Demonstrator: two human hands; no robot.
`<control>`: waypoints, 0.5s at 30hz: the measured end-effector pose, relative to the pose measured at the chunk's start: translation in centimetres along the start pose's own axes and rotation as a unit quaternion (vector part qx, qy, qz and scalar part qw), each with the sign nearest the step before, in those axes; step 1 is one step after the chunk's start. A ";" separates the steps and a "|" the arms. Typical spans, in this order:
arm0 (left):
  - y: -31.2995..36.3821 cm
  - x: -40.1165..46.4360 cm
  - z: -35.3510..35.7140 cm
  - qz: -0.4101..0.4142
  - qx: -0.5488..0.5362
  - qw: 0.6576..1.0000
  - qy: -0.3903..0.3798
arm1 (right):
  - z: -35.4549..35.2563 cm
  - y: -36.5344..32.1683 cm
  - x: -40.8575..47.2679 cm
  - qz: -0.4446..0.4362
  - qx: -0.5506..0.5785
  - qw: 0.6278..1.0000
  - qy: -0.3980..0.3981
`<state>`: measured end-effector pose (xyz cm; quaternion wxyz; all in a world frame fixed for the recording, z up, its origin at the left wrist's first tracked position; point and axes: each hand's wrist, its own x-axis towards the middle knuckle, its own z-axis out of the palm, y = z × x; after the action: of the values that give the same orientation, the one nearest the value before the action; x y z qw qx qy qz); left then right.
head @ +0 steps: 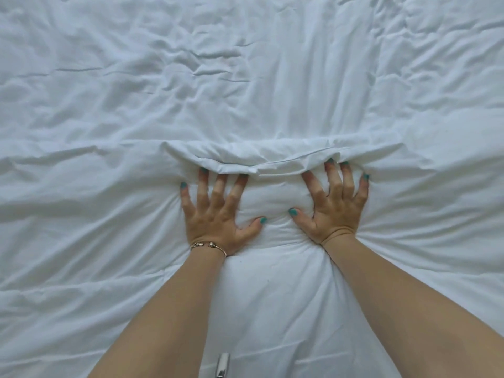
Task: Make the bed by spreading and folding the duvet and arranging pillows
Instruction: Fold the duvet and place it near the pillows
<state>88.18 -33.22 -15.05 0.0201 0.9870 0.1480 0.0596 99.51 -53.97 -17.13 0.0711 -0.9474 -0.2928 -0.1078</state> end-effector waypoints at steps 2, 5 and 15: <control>-0.1 0.1 0.3 -0.002 -0.011 1.000 0.000 | -0.2 0.0 0.1 0.001 0.001 1.000 -0.004; -0.1 0.1 0.6 -0.004 -0.015 1.000 0.010 | -0.4 -0.1 0.3 0.012 0.000 1.000 -0.019; -0.2 -0.2 -4.7 -0.016 -0.050 0.990 -0.133 | -9.2 -5.0 -2.2 0.158 -0.089 0.965 -0.189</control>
<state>87.30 -32.96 -10.40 0.0896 0.9815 0.1564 -0.0650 93.38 -52.84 -8.39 -0.0543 -0.9872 -0.1371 0.0602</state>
